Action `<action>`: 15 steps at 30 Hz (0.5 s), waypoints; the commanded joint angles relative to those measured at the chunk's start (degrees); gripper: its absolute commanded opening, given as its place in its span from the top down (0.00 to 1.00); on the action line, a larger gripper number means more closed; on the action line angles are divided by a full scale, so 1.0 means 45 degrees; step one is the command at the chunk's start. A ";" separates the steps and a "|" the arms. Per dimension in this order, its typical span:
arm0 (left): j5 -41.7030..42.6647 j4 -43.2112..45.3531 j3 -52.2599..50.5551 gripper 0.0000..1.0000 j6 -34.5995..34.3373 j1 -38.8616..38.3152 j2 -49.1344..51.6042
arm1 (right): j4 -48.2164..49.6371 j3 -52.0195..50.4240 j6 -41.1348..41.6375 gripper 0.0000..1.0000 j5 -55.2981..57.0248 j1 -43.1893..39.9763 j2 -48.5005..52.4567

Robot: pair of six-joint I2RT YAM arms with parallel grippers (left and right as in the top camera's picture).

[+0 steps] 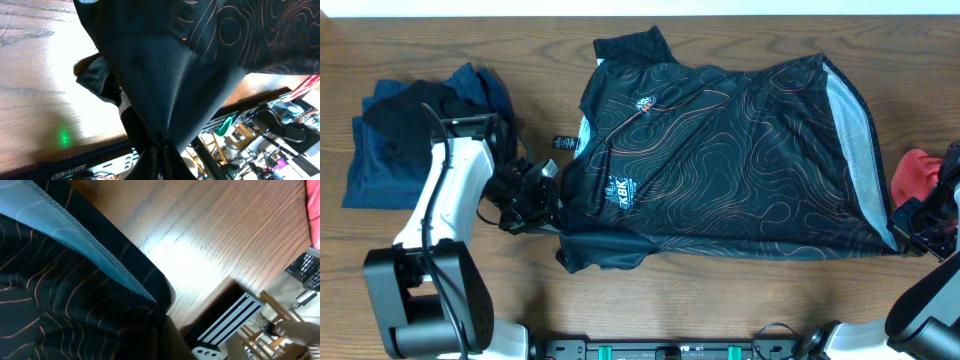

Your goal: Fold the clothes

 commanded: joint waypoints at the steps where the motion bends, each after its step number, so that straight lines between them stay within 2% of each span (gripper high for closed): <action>1: -0.0335 -0.0010 -0.0058 0.94 -0.0204 0.0044 -0.0073 | -0.0238 -0.0058 0.0160 0.73 0.0131 -0.0058 -0.0015; 9: -0.0335 0.0044 -0.0058 0.94 -0.0199 0.0049 -0.0073 | 0.0194 -0.0063 0.0068 0.72 -0.0534 -0.0058 -0.0015; 15: -0.0335 0.0146 -0.0058 0.94 -0.0199 0.0044 -0.0073 | 0.1477 -0.0248 -0.1190 0.68 -0.2497 -0.0034 -0.0010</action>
